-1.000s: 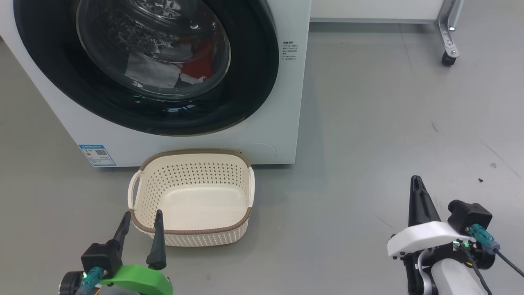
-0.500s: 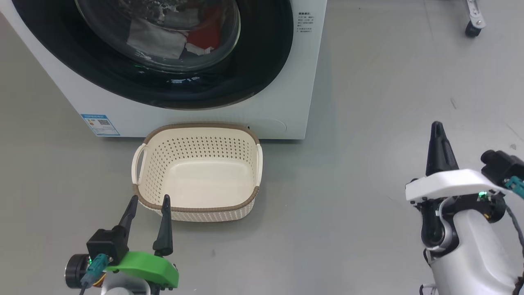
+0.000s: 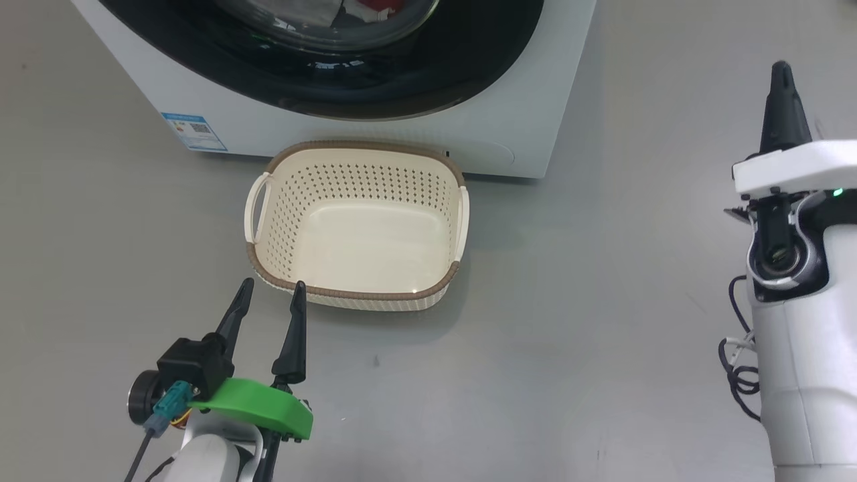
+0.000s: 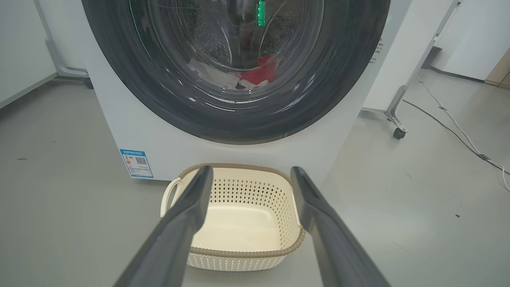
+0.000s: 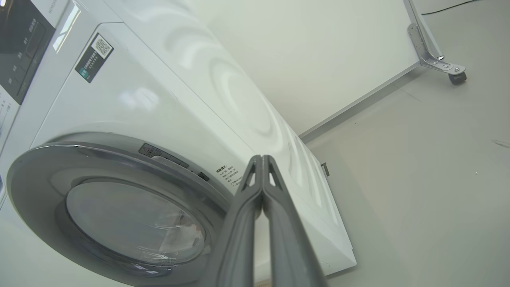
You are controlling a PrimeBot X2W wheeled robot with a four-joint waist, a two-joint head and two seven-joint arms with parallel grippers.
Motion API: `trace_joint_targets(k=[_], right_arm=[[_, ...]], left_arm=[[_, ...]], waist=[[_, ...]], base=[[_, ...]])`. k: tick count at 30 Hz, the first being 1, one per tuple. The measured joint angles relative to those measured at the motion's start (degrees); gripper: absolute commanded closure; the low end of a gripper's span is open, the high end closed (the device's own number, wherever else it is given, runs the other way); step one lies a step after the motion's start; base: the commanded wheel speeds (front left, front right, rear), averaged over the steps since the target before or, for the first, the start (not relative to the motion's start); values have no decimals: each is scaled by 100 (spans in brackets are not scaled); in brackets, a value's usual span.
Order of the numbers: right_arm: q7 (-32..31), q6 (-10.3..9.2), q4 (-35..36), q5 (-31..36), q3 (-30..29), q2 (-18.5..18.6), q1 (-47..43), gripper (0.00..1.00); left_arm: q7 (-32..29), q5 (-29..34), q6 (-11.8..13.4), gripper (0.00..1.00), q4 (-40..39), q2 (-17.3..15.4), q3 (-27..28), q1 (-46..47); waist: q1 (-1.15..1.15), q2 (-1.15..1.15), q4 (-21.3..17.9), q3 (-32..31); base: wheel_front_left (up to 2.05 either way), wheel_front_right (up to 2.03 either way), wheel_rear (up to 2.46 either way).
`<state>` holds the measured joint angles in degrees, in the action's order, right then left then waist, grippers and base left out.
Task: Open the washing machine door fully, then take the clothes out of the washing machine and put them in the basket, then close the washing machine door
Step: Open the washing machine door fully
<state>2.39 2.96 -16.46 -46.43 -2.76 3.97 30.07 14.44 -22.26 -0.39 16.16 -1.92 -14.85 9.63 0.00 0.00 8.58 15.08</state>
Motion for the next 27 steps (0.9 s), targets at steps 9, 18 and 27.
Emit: trace_joint_targets(k=[9, 18, 27], right_arm=[[-743, -152, -31, -343, -96, 188, 1039, 100], [-1396, -371, -283, -659, -130, 319, 1993, 100], [-1781, -522, -577, -859, -199, 365, 2677, 100]], left_arm=[[0, -212, -22, 0, -123, 7, -193, 380], [0, -482, -22, 0, -177, 15, -394, 701], [0, -569, -22, 0, -165, 31, -548, 862]], waist=[[0, 0, 333, 524], [0, 0, 686, 993], [0, 0, 1061, 1312]], base=[[0, 0, 0], [0, 0, 0], [0, 0, 0]])
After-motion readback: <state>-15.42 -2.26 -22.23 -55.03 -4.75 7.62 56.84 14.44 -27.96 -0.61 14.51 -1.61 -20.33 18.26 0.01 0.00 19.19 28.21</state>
